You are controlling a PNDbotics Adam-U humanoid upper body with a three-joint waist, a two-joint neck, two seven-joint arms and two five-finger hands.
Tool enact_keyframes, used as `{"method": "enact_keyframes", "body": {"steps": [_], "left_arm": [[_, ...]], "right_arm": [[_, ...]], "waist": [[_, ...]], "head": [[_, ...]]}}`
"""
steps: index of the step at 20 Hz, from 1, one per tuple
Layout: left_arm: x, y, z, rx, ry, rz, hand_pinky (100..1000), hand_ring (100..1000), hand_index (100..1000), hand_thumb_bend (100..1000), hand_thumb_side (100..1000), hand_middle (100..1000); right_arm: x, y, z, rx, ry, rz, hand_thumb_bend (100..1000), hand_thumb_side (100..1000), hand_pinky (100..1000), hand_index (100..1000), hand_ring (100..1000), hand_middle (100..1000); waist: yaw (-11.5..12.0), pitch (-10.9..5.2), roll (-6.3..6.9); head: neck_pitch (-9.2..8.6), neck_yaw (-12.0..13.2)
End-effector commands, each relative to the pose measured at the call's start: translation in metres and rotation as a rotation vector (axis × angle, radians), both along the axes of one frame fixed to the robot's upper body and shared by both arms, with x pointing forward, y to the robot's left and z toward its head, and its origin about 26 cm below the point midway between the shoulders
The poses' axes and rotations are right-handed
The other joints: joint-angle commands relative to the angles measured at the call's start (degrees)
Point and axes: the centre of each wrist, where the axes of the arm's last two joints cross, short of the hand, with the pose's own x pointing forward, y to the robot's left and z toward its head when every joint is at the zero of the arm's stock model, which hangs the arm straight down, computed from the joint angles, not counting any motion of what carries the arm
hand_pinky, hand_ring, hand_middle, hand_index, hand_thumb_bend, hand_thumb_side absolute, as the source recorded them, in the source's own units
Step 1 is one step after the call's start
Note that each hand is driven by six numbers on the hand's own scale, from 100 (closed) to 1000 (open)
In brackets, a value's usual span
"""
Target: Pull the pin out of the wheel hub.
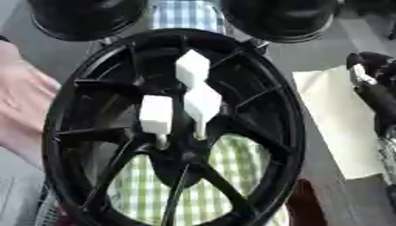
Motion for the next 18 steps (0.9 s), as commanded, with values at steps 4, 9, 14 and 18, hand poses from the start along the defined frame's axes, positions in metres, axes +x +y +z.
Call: {"method": "enact_keyframes", "body": {"steps": [4, 9, 14, 18], "left_arm": [[-0.002, 0.004, 0.008, 0.018, -0.024, 0.006, 711, 567, 709, 266, 694, 540], [-0.003, 0.006, 0.01, 0.031, -0.027, 0.015, 712, 567, 709, 264, 695, 540], [-0.004, 0.01, 0.014, 0.059, -0.033, 0.027, 712, 566, 709, 256, 699, 541], [-0.005, 0.011, 0.015, 0.063, -0.037, 0.033, 712, 566, 709, 256, 699, 541]], "right_arm": [[-0.002, -0.004, 0.015, -0.049, -0.031, 0.001, 312, 317, 820, 699, 743, 594], [-0.006, -0.01, 0.044, -0.205, -0.07, 0.026, 323, 271, 824, 706, 754, 606], [-0.014, -0.003, 0.08, -0.444, -0.104, 0.081, 349, 249, 829, 717, 764, 620], [-0.021, -0.01, 0.104, -0.571, -0.094, 0.093, 353, 247, 830, 718, 765, 621]], "waist": [[-0.05, -1.17, -0.01], [-0.19, -0.87, -0.33], [-0.36, 0.17, -0.98], [-0.29, 0.65, -0.94]], "head": [[-0.4, 0.43], [-0.13, 0.83], [-0.36, 1.5], [-0.71, 1.55]]}}
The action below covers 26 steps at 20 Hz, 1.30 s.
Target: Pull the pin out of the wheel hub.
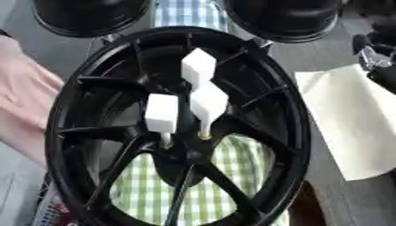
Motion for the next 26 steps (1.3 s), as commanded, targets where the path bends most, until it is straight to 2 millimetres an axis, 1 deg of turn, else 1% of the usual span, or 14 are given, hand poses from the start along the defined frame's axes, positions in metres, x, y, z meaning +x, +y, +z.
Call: {"method": "enact_keyframes", "body": {"steps": [1, 2, 3, 5, 6, 9, 13, 15, 17, 18, 20, 23, 25, 26], "left_arm": [[-0.003, 0.004, 0.011, 0.029, -0.033, 0.013, 712, 566, 709, 256, 699, 541], [-0.003, 0.004, 0.011, 0.028, -0.033, 0.012, 712, 566, 709, 256, 699, 541], [-0.003, 0.004, 0.011, 0.03, -0.033, 0.012, 712, 565, 709, 250, 701, 540], [-0.004, 0.008, 0.016, 0.059, -0.038, 0.025, 712, 565, 709, 250, 701, 540], [-0.005, 0.009, 0.017, 0.065, -0.039, 0.029, 712, 565, 709, 250, 701, 540], [-0.005, 0.009, 0.017, 0.064, -0.039, 0.034, 712, 565, 709, 250, 701, 540], [-0.005, 0.008, 0.017, 0.058, -0.041, 0.029, 713, 565, 709, 248, 701, 540], [-0.004, 0.009, 0.02, 0.079, -0.046, 0.026, 713, 565, 709, 245, 703, 540], [-0.004, 0.009, 0.022, 0.084, -0.046, 0.025, 713, 565, 709, 245, 703, 540], [-0.004, 0.009, 0.022, 0.086, -0.048, 0.025, 714, 565, 709, 244, 702, 540], [-0.004, 0.008, 0.024, 0.095, -0.05, 0.018, 715, 565, 709, 243, 704, 540], [-0.004, 0.007, 0.024, 0.094, -0.048, 0.013, 715, 564, 709, 242, 707, 540], [-0.003, 0.006, 0.024, 0.094, -0.047, 0.01, 715, 565, 709, 241, 707, 540], [-0.003, 0.006, 0.024, 0.095, -0.048, 0.009, 715, 564, 709, 241, 707, 540]], "right_arm": [[-0.009, -0.009, 0.029, -0.115, -0.03, -0.007, 353, 247, 830, 718, 765, 621], [-0.01, -0.012, 0.032, -0.117, -0.029, -0.006, 353, 247, 830, 718, 765, 621], [-0.01, -0.013, 0.035, -0.117, -0.03, -0.001, 422, 251, 836, 735, 771, 640], [-0.014, -0.004, 0.042, -0.188, -0.049, 0.047, 426, 254, 837, 736, 772, 642], [-0.015, -0.001, 0.043, -0.235, -0.047, 0.07, 426, 254, 837, 736, 772, 642], [-0.017, 0.004, 0.049, -0.386, -0.023, 0.094, 426, 254, 837, 736, 772, 642], [-0.023, -0.006, 0.07, -0.512, -0.006, 0.076, 430, 256, 841, 741, 778, 648], [-0.024, -0.003, 0.076, -0.595, 0.0, 0.099, 456, 265, 853, 754, 792, 676], [-0.024, 0.001, 0.078, -0.701, 0.018, 0.13, 456, 265, 853, 754, 792, 676], [-0.024, 0.003, 0.079, -0.752, 0.024, 0.145, 473, 259, 858, 758, 795, 682], [-0.025, 0.008, 0.086, -0.861, 0.021, 0.172, 496, 256, 860, 760, 796, 686], [-0.028, 0.012, 0.099, -1.005, 0.021, 0.205, 509, 252, 860, 762, 797, 689], [-0.03, 0.013, 0.107, -1.061, 0.016, 0.232, 504, 268, 860, 762, 797, 688], [-0.03, 0.014, 0.109, -1.085, 0.012, 0.247, 518, 253, 860, 763, 797, 690]], "waist": [[0.08, -0.7, 0.21], [0.11, -0.68, 0.26], [0.12, -0.59, 0.2], [0.63, 0.12, -1.12], [0.72, 0.25, -1.35], [0.63, 0.38, -1.14], [0.99, 0.54, -0.89], [2.49, 1.01, -2.15], [2.93, 1.15, -2.39], [3.2, 1.23, -2.56], [4.28, 1.49, -3.13], [5.2, 1.85, -3.24], [5.74, 2.05, -3.32], [5.98, 2.12, -3.38]], "head": [[-0.74, 0.01], [-0.76, -0.05], [-0.92, -0.06], [-1.98, 0.31], [-2.18, 0.43], [-2.36, 0.55], [-2.66, 0.19], [-3.71, -0.45], [-4.0, -0.59], [-4.15, -0.89], [-4.35, -2.84], [-4.22, -5.28], [-4.14, -6.34], [-4.09, -6.75]]}}
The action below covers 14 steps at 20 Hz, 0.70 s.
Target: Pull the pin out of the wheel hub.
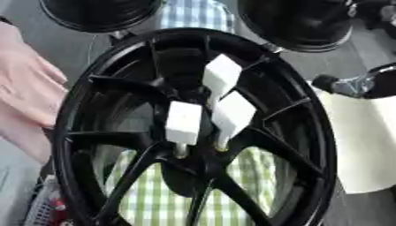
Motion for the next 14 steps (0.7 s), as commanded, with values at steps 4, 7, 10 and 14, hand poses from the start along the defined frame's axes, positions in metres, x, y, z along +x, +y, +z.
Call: {"method": "enact_keyframes", "body": {"steps": [4, 7, 10, 14], "left_arm": [[-0.002, 0.0, 0.014, 0.048, -0.033, -0.011, 716, 564, 709, 238, 707, 540], [-0.001, 0.0, 0.015, 0.055, -0.032, -0.015, 716, 564, 709, 238, 708, 540], [-0.001, 0.0, 0.014, 0.059, -0.028, -0.016, 716, 564, 709, 237, 709, 540], [-0.001, 0.001, 0.014, 0.062, -0.027, -0.015, 717, 564, 709, 237, 710, 540]], "right_arm": [[-0.006, 0.007, 0.018, -0.198, -0.008, 0.075, 515, 254, 859, 762, 795, 690], [-0.005, 0.014, 0.02, -0.229, 0.008, 0.099, 509, 251, 857, 761, 792, 689], [-0.004, 0.024, 0.026, -0.236, 0.013, 0.118, 492, 257, 857, 761, 791, 688], [-0.003, 0.038, 0.031, -0.247, 0.03, 0.152, 522, 229, 857, 760, 791, 688]], "waist": [[0.94, -0.69, -0.31], [1.35, -0.62, -0.65], [1.51, -0.63, -0.82], [1.7, -0.6, -1.07]], "head": [[-0.49, -2.58], [-0.39, -2.86], [-0.23, -2.66], [0.04, -2.04]]}}
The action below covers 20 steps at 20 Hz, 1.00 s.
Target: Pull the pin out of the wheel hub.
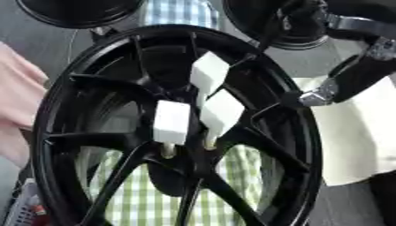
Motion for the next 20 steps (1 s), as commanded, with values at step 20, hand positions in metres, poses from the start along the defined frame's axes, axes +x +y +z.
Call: {"method": "enact_keyframes", "body": {"steps": [20], "left_arm": [[-0.004, 0.006, 0.004, 0.029, -0.006, 0.018, 719, 565, 708, 239, 711, 542]], "right_arm": [[0.001, 0.03, 0.031, -0.064, 0.25, 0.108, 507, 136, 707, 812, 585, 694]], "waist": [[-0.69, -2.33, 0.43]], "head": [[2.57, 1.57]]}}
